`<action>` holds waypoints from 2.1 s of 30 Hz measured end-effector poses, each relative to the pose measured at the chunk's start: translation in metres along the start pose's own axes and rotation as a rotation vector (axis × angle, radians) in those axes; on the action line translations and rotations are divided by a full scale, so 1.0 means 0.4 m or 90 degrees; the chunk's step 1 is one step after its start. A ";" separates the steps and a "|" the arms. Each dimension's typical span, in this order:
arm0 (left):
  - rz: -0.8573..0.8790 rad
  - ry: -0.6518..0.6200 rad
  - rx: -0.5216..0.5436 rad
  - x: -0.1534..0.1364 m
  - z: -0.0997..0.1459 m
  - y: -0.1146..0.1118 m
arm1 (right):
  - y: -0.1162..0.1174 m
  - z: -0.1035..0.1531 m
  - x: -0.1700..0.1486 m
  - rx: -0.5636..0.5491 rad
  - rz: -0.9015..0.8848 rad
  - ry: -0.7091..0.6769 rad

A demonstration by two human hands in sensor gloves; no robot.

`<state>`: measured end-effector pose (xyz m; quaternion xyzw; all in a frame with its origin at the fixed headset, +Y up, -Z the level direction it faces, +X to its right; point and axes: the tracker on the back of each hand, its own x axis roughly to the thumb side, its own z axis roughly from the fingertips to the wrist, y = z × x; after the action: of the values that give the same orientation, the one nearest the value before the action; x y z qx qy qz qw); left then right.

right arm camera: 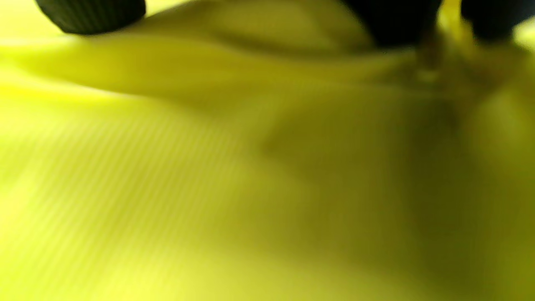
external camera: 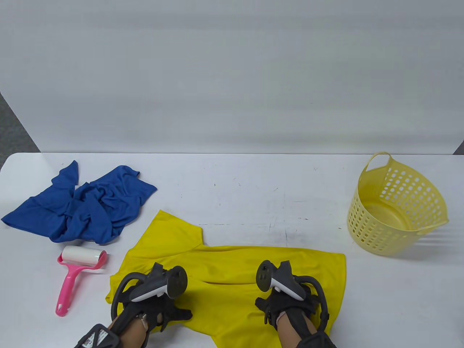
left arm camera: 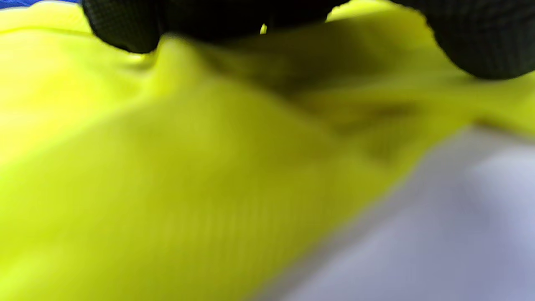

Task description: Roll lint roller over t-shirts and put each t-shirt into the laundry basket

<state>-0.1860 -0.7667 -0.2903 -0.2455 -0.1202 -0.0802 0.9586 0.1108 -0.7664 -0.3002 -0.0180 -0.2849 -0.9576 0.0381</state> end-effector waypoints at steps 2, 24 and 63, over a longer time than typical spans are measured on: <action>-0.009 0.006 0.013 -0.012 -0.037 -0.005 | 0.010 -0.046 -0.035 0.006 -0.043 -0.021; 0.067 0.122 0.015 -0.121 -0.066 -0.014 | 0.012 -0.023 -0.003 0.031 -0.046 -0.044; -0.009 0.036 0.098 -0.106 -0.033 0.007 | -0.072 0.033 -0.261 -0.360 -0.408 0.014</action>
<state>-0.2235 -0.7667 -0.3143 -0.1677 -0.1004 -0.0840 0.9771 0.2126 -0.7284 -0.3107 0.0721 -0.0016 -0.9617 -0.2644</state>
